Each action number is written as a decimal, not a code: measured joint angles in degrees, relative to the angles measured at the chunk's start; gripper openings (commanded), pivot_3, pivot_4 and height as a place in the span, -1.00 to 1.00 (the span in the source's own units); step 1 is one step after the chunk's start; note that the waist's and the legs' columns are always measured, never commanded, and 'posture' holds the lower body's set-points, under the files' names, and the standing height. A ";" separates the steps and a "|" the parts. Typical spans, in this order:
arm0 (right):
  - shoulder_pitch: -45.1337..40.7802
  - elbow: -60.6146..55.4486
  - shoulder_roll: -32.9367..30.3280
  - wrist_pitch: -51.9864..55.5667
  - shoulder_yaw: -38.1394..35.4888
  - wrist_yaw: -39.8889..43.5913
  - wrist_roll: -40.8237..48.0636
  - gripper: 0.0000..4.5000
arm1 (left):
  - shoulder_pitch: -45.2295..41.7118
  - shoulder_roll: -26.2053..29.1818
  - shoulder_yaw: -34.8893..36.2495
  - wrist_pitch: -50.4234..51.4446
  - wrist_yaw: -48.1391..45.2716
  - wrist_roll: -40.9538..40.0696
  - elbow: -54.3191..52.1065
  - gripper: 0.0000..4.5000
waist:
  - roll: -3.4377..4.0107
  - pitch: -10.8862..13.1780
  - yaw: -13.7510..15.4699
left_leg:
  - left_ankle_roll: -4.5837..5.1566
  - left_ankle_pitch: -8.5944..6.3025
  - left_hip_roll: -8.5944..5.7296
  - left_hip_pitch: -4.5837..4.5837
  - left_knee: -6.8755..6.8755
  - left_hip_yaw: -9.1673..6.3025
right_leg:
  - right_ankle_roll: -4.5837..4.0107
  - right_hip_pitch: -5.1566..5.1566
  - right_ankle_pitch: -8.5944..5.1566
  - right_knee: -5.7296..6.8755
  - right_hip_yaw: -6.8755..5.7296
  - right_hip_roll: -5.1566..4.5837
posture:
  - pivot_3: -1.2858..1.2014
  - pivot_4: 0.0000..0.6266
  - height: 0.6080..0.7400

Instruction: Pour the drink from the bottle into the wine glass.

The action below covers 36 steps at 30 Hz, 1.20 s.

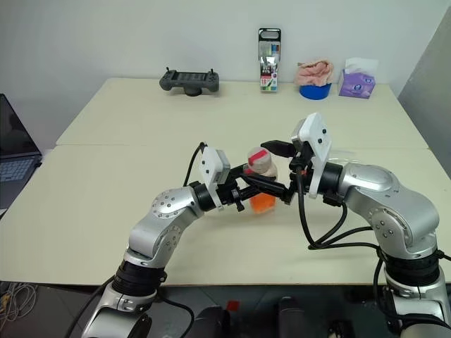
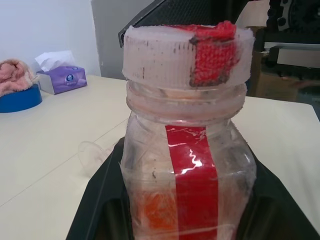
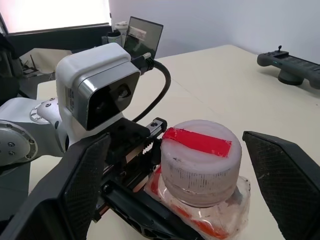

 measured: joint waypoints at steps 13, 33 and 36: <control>-0.91 1.50 0.15 -0.03 -0.72 -0.50 1.29 -0.22 | 0.02 0.09 -0.01 -0.27 0.12 -0.02 -0.15 -0.19 | 0.00 0.00 0.01 | 0.00 0.00 0.00 -0.01 0.00 0.00 | -0.01 0.00 0.00 0.00 0.00 0.00 | 0.03 -0.52 1.00; 5.02 6.32 -2.78 -2.32 -10.86 -4.55 3.96 -0.23 | 0.23 0.43 -0.02 0.00 0.92 0.03 -0.61 -0.20 | -0.02 -0.01 0.26 | 0.01 0.00 0.00 -0.02 0.00 0.00 | -0.01 0.03 0.01 -0.02 0.01 0.01 | 0.03 -0.52 1.00; 12.56 9.10 -1.61 -5.13 -14.05 -8.84 -0.64 -0.23 | 0.16 0.88 0.41 0.04 1.06 0.03 -0.58 -0.20 | -0.02 -0.01 0.39 | 0.01 0.00 -0.02 -0.01 -0.01 0.08 | -0.02 0.00 0.01 0.00 0.09 -0.01 | 0.03 -0.52 1.00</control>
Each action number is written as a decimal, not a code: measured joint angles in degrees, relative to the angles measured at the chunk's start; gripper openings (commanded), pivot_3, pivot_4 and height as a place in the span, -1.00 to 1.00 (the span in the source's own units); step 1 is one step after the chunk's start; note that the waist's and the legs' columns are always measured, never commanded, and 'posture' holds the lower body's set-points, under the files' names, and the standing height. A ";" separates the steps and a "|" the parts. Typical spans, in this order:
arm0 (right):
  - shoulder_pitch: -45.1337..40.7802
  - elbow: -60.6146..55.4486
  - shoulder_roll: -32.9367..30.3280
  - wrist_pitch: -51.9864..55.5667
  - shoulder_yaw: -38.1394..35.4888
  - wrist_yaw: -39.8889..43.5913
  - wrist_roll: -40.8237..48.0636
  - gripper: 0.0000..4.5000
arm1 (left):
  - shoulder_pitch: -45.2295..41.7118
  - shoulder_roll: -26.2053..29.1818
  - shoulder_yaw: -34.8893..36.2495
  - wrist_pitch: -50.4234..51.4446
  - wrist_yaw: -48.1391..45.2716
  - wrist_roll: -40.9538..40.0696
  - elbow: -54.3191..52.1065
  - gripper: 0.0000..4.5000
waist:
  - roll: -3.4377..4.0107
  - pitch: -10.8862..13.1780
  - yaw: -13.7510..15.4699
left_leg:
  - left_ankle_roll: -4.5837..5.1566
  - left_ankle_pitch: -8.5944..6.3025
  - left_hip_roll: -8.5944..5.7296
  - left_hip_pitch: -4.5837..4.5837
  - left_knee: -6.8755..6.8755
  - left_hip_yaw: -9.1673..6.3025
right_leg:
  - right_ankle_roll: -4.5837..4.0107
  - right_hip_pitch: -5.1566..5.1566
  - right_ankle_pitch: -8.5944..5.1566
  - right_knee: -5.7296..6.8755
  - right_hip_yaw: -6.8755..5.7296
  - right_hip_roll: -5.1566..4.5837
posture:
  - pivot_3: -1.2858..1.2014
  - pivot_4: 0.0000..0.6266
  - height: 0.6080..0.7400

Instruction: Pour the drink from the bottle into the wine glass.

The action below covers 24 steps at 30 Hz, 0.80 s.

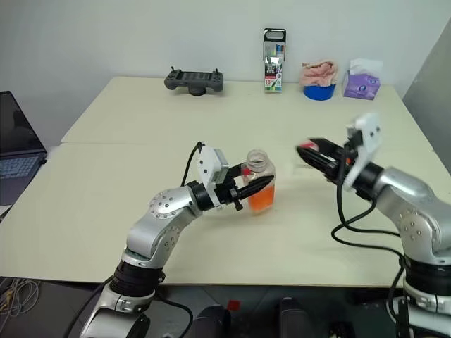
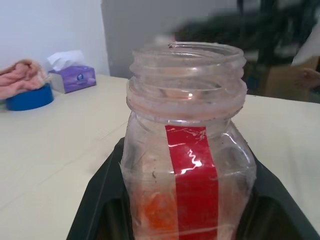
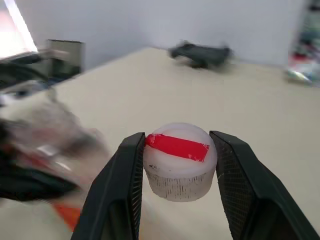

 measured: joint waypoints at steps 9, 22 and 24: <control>13.60 10.98 5.62 -12.32 1.17 -4.38 -14.04 0.20 | -0.69 -0.39 0.37 -0.23 0.30 0.03 1.13 -0.20 | 0.04 -0.01 -0.70 | 0.00 0.00 0.13 0.17 -0.01 0.17 | 0.22 0.01 -0.14 0.08 0.20 0.20 | 0.03 -0.52 1.00; 13.30 14.52 3.11 -15.62 3.84 -2.18 -20.96 1.00 | -2.73 1.50 6.21 -2.38 2.65 1.01 7.18 -0.20 | 0.04 -0.01 -0.50 | 0.00 0.00 0.13 0.14 0.00 0.12 | 0.09 0.01 -0.06 0.06 0.19 0.23 | 0.03 -0.52 1.00; 12.97 12.61 1.36 -15.56 5.12 -0.35 -21.47 1.00 | -3.26 1.97 8.00 -2.04 4.08 0.91 7.75 -0.20 | 0.04 -0.01 -0.65 | 0.00 0.00 0.14 0.14 -0.01 0.13 | 0.11 -0.01 -0.07 0.08 0.21 0.23 | 0.03 -0.52 1.00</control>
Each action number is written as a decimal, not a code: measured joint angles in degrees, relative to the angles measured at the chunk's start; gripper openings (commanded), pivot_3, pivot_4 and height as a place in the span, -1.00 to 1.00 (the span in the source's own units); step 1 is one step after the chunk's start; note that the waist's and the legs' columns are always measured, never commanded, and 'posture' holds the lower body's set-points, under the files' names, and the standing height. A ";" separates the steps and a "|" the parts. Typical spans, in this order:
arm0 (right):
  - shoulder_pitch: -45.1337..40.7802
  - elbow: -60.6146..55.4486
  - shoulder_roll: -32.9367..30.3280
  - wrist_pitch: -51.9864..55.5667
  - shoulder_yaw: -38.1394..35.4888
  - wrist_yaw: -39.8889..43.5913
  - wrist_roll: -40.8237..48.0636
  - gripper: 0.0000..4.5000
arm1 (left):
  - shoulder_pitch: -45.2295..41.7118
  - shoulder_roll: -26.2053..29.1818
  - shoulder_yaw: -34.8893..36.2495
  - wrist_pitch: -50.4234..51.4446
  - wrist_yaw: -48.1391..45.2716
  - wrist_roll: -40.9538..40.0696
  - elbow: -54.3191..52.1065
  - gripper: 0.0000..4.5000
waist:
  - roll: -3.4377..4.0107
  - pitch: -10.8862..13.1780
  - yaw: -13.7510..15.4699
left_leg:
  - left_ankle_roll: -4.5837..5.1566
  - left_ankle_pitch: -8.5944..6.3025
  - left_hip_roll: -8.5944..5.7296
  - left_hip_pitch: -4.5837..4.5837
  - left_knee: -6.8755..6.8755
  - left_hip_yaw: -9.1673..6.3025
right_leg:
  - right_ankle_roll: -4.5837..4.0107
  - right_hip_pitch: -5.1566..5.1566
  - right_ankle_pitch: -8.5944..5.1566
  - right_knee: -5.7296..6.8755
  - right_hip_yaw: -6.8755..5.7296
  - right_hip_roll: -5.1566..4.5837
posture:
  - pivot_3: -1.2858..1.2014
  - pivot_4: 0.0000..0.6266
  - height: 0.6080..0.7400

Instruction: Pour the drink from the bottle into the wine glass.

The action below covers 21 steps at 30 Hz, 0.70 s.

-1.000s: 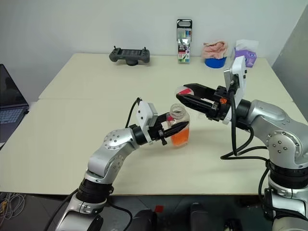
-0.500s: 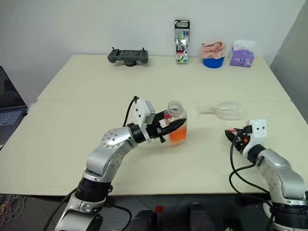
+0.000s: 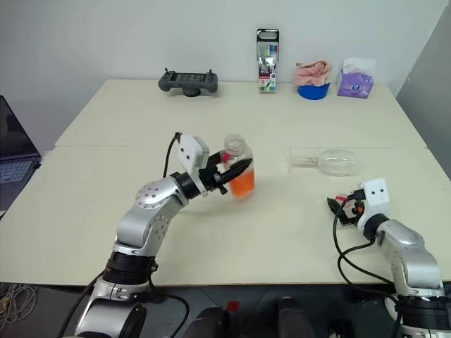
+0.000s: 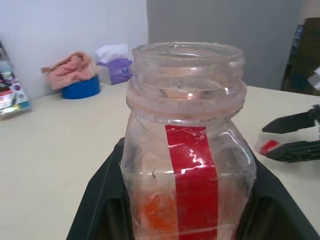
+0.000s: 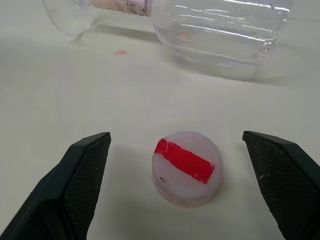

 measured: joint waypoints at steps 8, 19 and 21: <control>-17.24 -19.22 0.60 10.45 13.60 14.56 13.27 1.00 | -1.79 6.27 12.92 1.95 15.41 3.78 5.73 -0.20 | -0.02 0.00 -0.80 | 0.00 0.00 0.26 0.00 -0.01 -0.33 | 0.06 0.00 -0.04 0.04 -0.33 0.25 | 0.03 -0.52 1.00; -32.49 -8.11 14.92 9.34 23.91 12.55 7.94 1.00 | -0.15 6.58 21.41 2.04 21.07 1.82 9.78 -0.20 | -0.12 -0.03 1.00 | -0.09 0.03 -0.10 -0.17 0.02 -0.33 | -0.11 -0.03 0.12 -0.08 -0.35 -0.45 | 0.03 -0.52 1.00; -32.47 -7.97 14.87 9.34 23.90 12.67 7.73 1.00 | 1.04 6.35 21.93 1.62 20.80 1.05 10.11 -0.20 | -0.12 -0.03 0.96 | -0.09 0.02 -0.12 -0.18 0.01 -0.30 | -0.06 -0.04 0.15 -0.12 -0.33 -0.46 | 0.03 -0.52 1.00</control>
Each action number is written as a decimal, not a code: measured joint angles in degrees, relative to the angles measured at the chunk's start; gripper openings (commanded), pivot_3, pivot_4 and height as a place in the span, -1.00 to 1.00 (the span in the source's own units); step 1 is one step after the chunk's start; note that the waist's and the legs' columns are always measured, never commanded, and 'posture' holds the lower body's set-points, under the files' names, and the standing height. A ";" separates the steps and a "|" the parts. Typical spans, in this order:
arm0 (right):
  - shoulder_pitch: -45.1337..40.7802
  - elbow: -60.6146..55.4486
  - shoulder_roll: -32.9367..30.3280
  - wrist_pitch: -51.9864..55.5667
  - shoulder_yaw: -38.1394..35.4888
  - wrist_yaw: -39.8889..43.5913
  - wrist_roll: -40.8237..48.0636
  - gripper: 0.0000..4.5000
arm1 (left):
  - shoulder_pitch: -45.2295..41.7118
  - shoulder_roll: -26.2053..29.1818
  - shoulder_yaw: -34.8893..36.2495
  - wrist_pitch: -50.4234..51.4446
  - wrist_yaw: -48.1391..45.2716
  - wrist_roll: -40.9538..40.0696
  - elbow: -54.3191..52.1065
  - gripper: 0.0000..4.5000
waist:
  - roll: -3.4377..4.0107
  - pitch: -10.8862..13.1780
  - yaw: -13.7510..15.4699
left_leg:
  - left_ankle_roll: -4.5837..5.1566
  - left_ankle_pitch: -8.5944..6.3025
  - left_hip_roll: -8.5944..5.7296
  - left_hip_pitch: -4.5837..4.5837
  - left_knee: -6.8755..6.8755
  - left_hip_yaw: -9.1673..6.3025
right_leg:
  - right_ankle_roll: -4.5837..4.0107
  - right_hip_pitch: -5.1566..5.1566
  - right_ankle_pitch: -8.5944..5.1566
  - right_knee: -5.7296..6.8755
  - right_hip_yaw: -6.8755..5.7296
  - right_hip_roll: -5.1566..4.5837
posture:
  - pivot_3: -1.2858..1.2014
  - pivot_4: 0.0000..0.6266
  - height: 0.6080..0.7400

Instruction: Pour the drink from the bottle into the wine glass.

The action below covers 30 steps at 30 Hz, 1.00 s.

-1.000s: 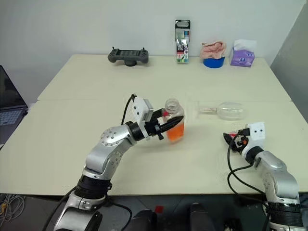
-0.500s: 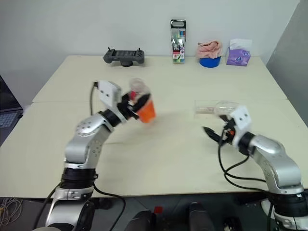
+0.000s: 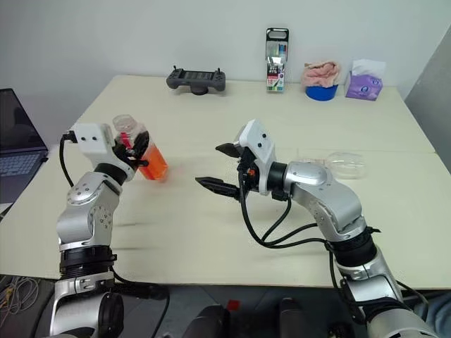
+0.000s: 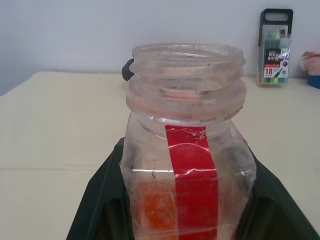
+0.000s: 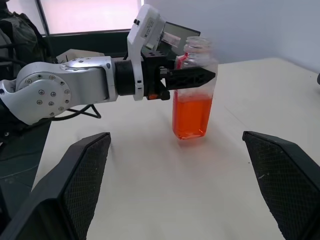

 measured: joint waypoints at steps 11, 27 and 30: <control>1.85 -0.67 -1.43 0.66 -0.06 0.32 -0.39 1.00 | 4.33 0.07 -0.06 -3.24 0.10 0.24 0.85 0.96 | 0.00 0.00 -0.60 | 0.01 0.00 0.01 0.11 -0.01 -0.01 | -0.01 0.00 0.00 0.18 -0.06 0.15 | 0.03 -0.52 1.00; 3.30 2.98 -2.19 -0.29 -5.13 -2.05 -1.92 1.00 | 13.15 -0.66 -1.26 2.02 1.05 -1.39 -9.93 0.96 | -0.01 -0.01 -0.73 | 0.01 -0.01 0.05 0.11 -0.03 0.01 | -0.01 0.00 0.00 0.16 0.00 0.12 | 0.03 -0.52 1.00; 6.26 6.30 -1.43 -2.00 -8.97 -5.24 -2.79 1.00 | 18.64 -1.49 -0.93 4.30 1.34 -3.23 -15.71 0.96 | -0.02 -0.01 -0.69 | 0.01 -0.01 0.06 0.11 -0.03 0.03 | -0.01 0.01 0.00 0.15 0.04 0.10 | 0.03 -0.52 1.00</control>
